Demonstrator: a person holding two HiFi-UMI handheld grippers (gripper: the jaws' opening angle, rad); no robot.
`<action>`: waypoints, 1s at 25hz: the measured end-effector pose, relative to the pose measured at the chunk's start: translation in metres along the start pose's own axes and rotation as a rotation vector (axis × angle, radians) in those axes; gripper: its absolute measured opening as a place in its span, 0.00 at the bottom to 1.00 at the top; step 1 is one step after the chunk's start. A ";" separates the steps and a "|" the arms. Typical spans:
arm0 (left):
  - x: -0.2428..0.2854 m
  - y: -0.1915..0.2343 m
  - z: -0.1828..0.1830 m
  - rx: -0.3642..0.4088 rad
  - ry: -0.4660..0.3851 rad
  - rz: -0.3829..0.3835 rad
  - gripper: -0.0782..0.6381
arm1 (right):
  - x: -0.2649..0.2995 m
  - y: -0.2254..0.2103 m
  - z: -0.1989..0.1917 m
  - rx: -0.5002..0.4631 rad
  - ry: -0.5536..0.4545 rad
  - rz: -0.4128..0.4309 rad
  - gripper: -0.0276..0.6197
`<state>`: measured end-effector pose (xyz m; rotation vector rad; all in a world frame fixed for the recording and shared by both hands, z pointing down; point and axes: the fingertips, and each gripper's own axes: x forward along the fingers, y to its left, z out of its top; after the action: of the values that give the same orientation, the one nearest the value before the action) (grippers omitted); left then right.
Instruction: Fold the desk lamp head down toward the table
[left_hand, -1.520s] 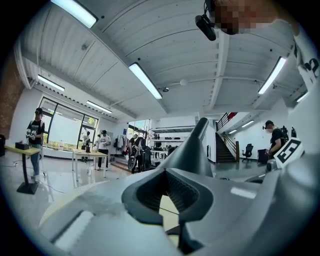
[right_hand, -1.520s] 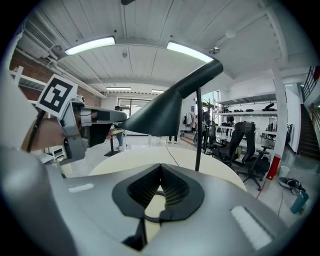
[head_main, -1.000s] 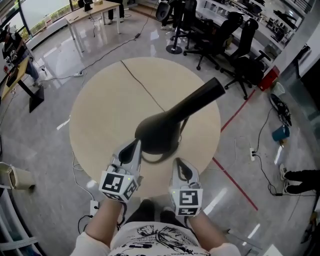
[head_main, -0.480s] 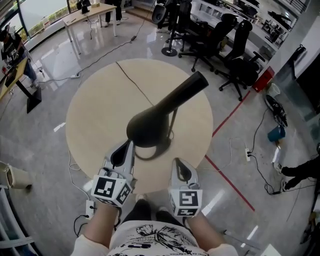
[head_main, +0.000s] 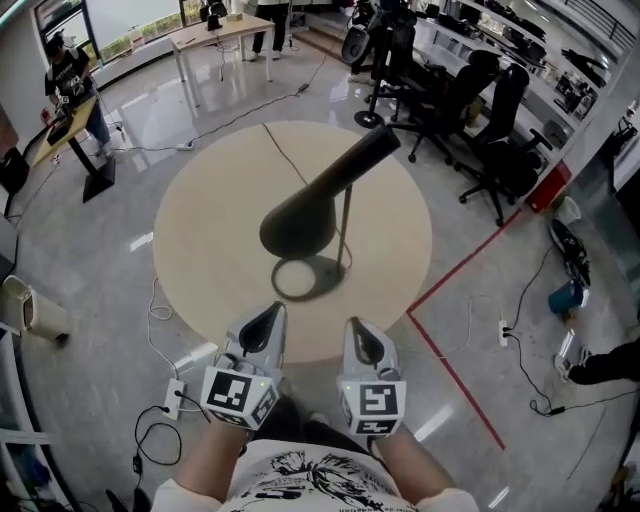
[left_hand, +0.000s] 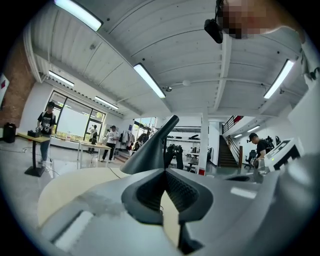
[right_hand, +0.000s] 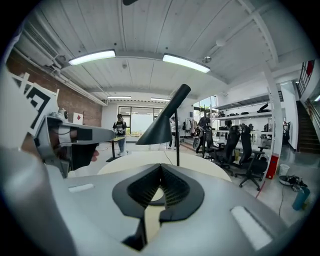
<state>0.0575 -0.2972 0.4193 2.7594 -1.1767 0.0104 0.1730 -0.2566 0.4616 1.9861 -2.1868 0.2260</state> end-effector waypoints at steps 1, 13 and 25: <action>-0.006 -0.005 -0.003 -0.005 -0.001 0.010 0.12 | -0.005 0.001 -0.003 -0.005 0.002 0.016 0.06; -0.060 -0.061 -0.032 -0.033 0.035 0.002 0.12 | -0.054 0.018 -0.034 -0.001 0.035 0.076 0.06; -0.178 -0.074 -0.069 -0.073 0.068 -0.015 0.12 | -0.143 0.088 -0.059 -0.018 0.020 0.040 0.06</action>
<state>-0.0094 -0.1092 0.4669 2.6818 -1.1167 0.0577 0.1008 -0.0957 0.4864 1.9239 -2.2101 0.2302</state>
